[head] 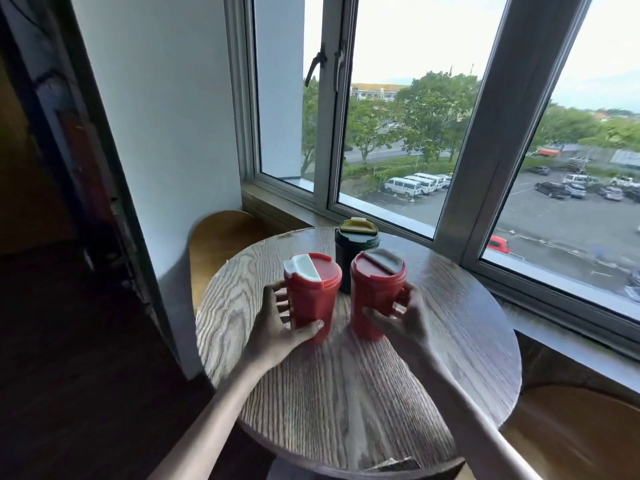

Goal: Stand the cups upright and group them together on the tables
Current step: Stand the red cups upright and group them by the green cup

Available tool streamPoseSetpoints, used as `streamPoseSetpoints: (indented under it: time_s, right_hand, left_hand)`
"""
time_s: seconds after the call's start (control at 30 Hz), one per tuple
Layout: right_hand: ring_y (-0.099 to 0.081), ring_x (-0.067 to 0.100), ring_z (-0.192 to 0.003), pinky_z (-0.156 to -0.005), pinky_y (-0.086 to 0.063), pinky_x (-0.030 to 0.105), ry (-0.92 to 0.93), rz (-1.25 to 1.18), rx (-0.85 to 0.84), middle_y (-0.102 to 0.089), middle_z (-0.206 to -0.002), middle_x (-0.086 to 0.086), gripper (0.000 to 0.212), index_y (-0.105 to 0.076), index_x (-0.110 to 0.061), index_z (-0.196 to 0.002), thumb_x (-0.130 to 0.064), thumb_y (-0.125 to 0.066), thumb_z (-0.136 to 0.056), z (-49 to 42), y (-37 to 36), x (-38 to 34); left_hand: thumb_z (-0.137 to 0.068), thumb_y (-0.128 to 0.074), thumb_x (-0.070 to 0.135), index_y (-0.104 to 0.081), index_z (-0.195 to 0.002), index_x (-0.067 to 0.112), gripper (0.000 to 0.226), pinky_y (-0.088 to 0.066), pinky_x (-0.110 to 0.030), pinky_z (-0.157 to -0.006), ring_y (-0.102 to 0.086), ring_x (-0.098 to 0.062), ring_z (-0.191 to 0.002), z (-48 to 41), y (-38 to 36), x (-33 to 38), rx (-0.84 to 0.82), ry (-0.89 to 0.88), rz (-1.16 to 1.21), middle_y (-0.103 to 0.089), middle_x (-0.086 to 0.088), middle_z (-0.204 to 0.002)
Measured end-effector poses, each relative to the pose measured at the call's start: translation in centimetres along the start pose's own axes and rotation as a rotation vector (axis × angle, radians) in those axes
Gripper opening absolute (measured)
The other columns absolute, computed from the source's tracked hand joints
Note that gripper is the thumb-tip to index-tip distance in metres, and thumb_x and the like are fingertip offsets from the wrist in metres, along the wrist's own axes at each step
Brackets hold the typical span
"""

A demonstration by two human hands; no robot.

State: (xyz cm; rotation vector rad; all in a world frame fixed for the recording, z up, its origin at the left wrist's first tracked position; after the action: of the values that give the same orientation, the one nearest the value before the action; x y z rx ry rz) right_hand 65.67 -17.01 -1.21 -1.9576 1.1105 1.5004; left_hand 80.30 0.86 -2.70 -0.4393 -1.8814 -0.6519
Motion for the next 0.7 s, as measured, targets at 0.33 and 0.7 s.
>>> streamPoseSetpoints:
  time_s: [0.33,0.7]
  right_hand:
    - [-0.055,0.003,-0.094,-0.085,-0.05,0.032,0.014,0.07,-0.104,-0.053,-0.103,-0.006,0.08,-0.041,-0.014,-0.117,-0.042,-0.072,-0.049,0.1,0.4,-0.2]
    - [-0.053,0.0,-0.094,-0.069,-0.047,0.011,0.034,0.032,0.057,-0.049,-0.104,-0.008,0.082,-0.035,-0.017,-0.118,-0.023,-0.08,-0.049,-0.5,1.3,0.1]
  left_hand:
    - [-0.052,-0.081,0.049,-0.035,-0.111,0.046,0.075,-0.054,-0.027,-0.083,-0.061,-0.007,-0.103,-0.2,-0.1,0.4,0.017,-0.055,-0.035,-0.053,0.017,-0.115]
    - [-0.063,-0.087,0.02,-0.034,-0.119,0.03,0.078,-0.053,-0.024,-0.086,-0.059,-0.012,-0.104,-2.7,-3.2,1.3,-0.06,-0.017,-0.012,-0.053,0.004,-0.117]
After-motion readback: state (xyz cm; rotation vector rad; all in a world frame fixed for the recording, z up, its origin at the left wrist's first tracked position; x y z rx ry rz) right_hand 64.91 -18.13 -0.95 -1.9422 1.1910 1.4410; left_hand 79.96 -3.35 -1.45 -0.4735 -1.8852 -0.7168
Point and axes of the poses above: each hand's wrist, its own z-axis away from the middle knuckle, its own y-axis out of the back of the hand, x = y × z, the point moved 4 cm from there along -z, towards the middle knuckle
